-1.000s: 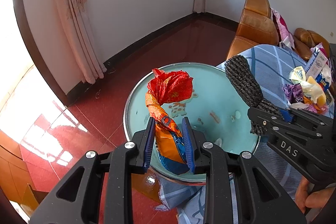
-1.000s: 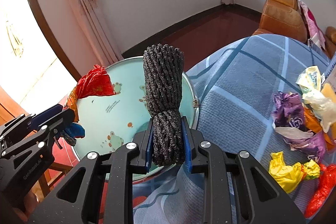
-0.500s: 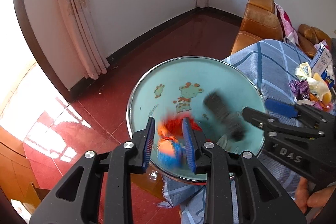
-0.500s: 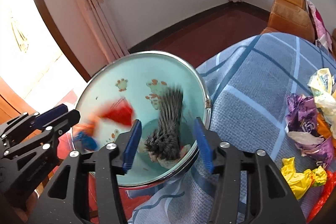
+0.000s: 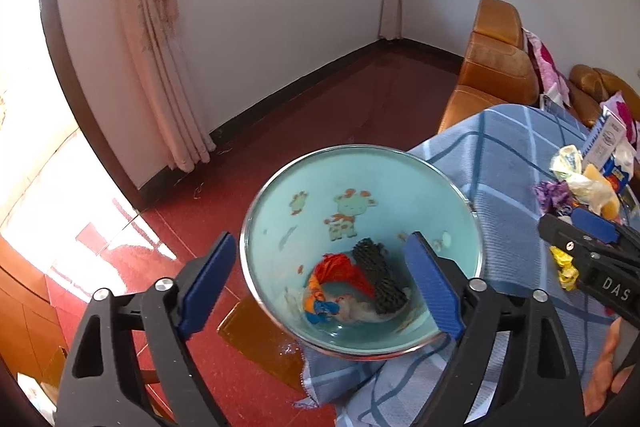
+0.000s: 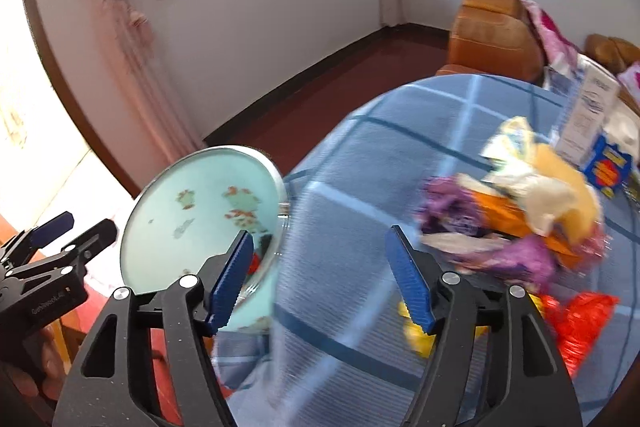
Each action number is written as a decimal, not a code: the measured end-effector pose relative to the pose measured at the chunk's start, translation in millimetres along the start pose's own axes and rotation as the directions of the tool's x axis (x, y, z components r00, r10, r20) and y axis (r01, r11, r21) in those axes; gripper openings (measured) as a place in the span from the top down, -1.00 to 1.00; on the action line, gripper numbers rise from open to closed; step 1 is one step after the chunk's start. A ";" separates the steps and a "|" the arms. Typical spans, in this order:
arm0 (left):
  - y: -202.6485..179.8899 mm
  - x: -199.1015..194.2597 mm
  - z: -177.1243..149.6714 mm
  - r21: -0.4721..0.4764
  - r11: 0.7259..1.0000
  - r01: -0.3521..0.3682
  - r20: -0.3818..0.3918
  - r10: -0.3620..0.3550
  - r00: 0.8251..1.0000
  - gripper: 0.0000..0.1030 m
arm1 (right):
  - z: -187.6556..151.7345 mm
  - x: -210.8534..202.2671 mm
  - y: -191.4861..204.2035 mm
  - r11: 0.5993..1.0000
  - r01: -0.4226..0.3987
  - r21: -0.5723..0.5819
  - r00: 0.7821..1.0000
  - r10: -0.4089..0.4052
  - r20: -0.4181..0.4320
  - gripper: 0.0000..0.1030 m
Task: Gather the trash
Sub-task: 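Carry the net and wrapper over the wastebasket and open both grippers to drop them, then grasp the red plastic bag with the right gripper while the left gripper grasps the yellow plastic bag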
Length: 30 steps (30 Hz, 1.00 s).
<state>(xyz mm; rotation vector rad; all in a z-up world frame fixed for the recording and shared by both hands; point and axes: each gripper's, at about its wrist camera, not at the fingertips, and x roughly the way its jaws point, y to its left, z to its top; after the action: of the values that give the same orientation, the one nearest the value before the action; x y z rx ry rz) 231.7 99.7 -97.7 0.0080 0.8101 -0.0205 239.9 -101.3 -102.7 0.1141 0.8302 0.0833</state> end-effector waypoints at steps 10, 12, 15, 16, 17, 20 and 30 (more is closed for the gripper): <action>-35.9 -14.7 0.3 0.054 0.998 0.042 0.017 -0.043 0.999 -0.79 | -10.9 -27.7 -44.1 0.994 0.048 0.098 0.998 -0.051 0.027 -0.33; -40.8 -17.0 0.0 0.061 0.997 0.045 0.017 -0.046 0.999 -0.84 | -11.6 -33.1 -46.4 0.993 0.048 0.105 0.998 -0.052 0.036 -0.33; -49.6 -22.4 0.5 0.076 0.996 0.054 0.023 -0.056 0.998 -0.85 | -12.1 -41.4 -53.3 0.992 0.051 0.120 0.997 -0.057 0.049 -0.33; -52.9 -23.4 0.8 0.081 0.995 0.060 0.024 -0.062 0.998 -0.85 | -13.2 -44.1 -56.8 0.991 0.054 0.125 0.997 -0.061 0.053 -0.33; -57.2 -24.9 0.7 0.091 0.993 0.070 0.025 -0.073 0.997 -0.85 | -14.0 -47.6 -60.8 0.990 0.060 0.131 0.996 -0.068 0.059 -0.33; -72.6 -27.5 -1.8 0.125 0.987 0.097 0.027 -0.101 0.994 -0.85 | -21.3 -61.7 -79.6 0.981 0.101 0.164 0.990 -0.115 0.078 -0.33; -136.6 -16.3 -23.0 0.248 0.952 0.180 -0.021 -0.180 0.983 -0.85 | -74.7 -91.5 -165.2 0.916 0.263 0.303 0.959 -0.282 0.019 -0.32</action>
<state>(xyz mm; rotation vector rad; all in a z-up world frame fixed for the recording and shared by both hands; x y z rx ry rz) 200.9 -36.3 -101.7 0.1719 0.7998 -0.2955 128.0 -270.7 -107.8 0.2825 0.7851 -0.3100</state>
